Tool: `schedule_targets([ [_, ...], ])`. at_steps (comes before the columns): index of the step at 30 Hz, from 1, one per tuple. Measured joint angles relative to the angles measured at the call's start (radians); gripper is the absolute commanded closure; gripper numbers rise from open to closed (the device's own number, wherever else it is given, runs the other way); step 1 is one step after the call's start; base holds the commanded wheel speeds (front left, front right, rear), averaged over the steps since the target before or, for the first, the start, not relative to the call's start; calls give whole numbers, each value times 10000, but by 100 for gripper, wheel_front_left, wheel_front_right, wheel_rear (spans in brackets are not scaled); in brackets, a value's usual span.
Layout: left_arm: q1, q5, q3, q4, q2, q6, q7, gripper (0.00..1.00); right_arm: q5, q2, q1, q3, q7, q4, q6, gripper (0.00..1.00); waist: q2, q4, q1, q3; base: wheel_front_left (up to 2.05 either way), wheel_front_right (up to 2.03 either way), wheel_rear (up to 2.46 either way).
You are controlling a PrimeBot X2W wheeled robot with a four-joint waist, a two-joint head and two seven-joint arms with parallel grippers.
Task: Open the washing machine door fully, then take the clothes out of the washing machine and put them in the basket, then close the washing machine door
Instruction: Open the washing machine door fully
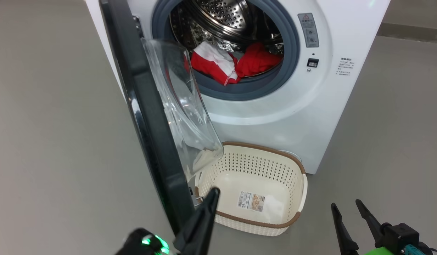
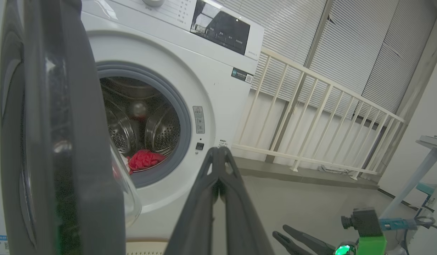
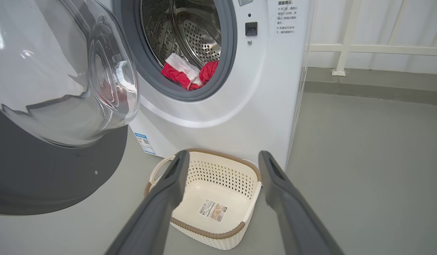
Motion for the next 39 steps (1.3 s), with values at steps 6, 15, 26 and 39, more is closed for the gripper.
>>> schedule_targets([
  [6, 42, -637, -347, 1429, 17, 2, 10, 100, 0, -2, -43, 61, 0, -13, 0, 0, 0, -52, 0, 151, 0, 0, 0],
  [15, -390, -1292, 148, 2449, 10, 222, 10, 100, 0, -6, -99, 134, 0, -4, 0, 0, 0, -111, 0, 224, 0, 0, 0],
  [26, -215, -1279, 871, 2731, -138, 201, 12, 100, 2, -4, -164, 157, 0, -13, 0, 0, 0, -10, 0, 141, 0, 0, 0],
  [39, 363, -920, 2955, 2291, -123, 337, 21, 100, 2, 0, -161, 132, 0, -71, 0, 0, 0, 453, 0, 228, 0, 0, 0],
])
